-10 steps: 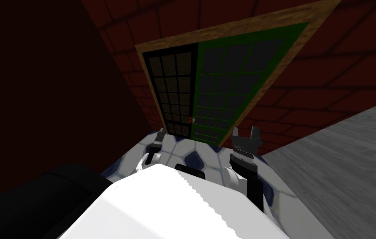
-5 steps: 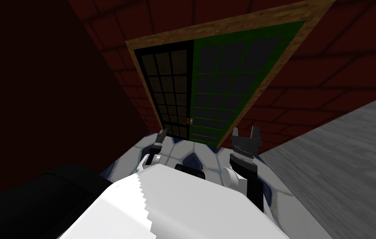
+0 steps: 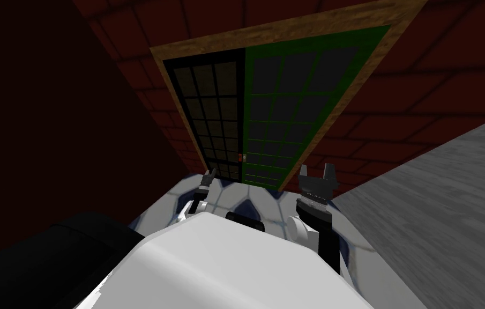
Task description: Pull the door open
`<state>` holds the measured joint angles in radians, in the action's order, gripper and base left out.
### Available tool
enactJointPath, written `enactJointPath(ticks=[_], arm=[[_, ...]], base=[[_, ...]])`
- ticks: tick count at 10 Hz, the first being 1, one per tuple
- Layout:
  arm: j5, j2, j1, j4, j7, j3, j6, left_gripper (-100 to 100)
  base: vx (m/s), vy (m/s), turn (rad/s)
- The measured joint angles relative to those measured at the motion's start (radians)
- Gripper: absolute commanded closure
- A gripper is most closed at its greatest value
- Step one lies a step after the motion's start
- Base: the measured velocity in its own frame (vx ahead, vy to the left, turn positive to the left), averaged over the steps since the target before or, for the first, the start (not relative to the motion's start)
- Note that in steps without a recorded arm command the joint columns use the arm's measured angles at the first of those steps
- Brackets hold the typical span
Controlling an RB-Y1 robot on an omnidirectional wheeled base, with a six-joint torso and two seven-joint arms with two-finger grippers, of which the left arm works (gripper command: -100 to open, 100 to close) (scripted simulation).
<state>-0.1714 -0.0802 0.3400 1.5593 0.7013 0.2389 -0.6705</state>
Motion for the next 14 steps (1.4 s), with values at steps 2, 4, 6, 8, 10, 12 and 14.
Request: enactJointPath(ticks=[2,4,6,8,10,12,14], arm=[[-0.011,-0.002,-0.012,-0.046,0.043,0.013,-0.009,-100],[-0.023,0.002,-0.017,-0.089,0.086,0.023,-0.021,-100],[-0.033,0.004,-0.027,-0.146,0.131,0.035,-0.042,-100],[-0.045,0.006,-0.042,-0.192,0.174,0.046,-0.051,-100],[-0.057,0.013,-0.050,-0.228,0.217,0.055,-0.056,-100],[-0.067,0.018,-0.058,-0.271,0.258,0.065,-0.070,-100],[-0.077,0.022,-0.068,-0.312,0.296,0.075,-0.079,-100]], base=[[0.114,-0.030,-0.068],[0.100,-0.025,-0.068],[0.109,-0.019,-0.060],[0.105,-0.004,-0.065],[0.101,-0.024,-0.059],[0.109,-0.011,-0.061],[0.116,-0.006,-0.063]])
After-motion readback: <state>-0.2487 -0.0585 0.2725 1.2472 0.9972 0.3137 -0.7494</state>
